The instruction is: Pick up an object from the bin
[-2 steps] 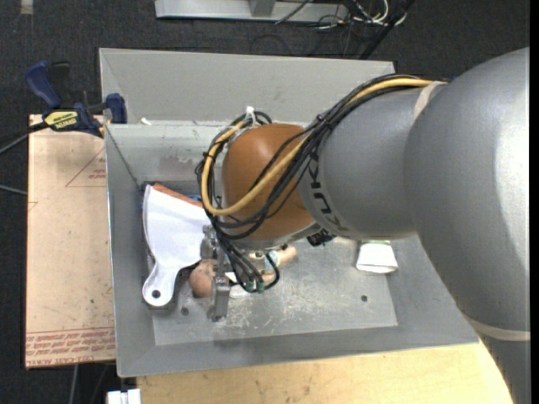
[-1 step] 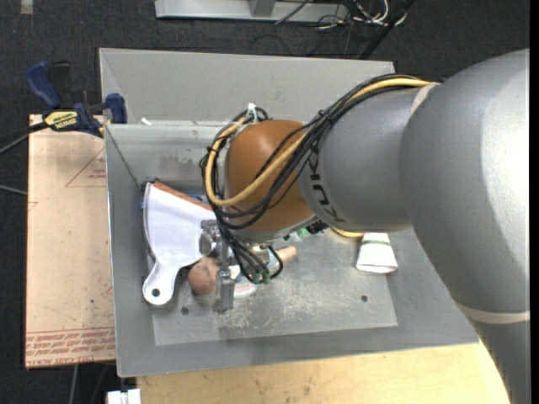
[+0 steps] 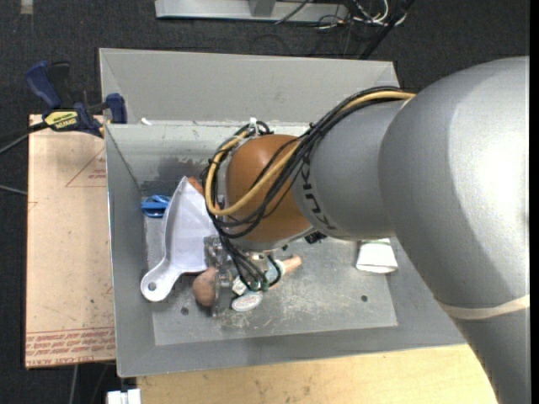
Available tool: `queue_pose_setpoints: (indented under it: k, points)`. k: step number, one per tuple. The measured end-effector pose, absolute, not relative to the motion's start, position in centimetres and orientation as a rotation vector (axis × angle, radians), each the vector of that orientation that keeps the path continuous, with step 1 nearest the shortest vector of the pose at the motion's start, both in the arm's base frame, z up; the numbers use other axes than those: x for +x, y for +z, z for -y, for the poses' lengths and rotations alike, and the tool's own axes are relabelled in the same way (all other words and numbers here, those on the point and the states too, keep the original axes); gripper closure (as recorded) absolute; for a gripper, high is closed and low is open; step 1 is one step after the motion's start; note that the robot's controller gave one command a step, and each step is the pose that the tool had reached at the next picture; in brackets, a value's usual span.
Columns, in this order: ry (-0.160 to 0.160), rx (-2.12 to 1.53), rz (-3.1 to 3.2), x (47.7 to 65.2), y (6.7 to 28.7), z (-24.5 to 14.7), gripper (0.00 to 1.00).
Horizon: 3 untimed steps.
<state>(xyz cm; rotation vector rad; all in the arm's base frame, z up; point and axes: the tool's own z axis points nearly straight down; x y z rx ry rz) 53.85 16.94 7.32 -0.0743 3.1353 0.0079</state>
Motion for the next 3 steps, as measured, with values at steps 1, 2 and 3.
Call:
queue_pose_setpoints:
  k: [1, 2, 3]
  points:
    - [0.008, -0.074, -3.135, 53.8, 7.3, -16.9, 1.0]
    - [0.005, -0.063, -3.143, 53.2, 12.2, -16.9, 1.0]
    - [0.006, -0.072, -3.14, 53.4, 18.2, -17.3, 1.0]
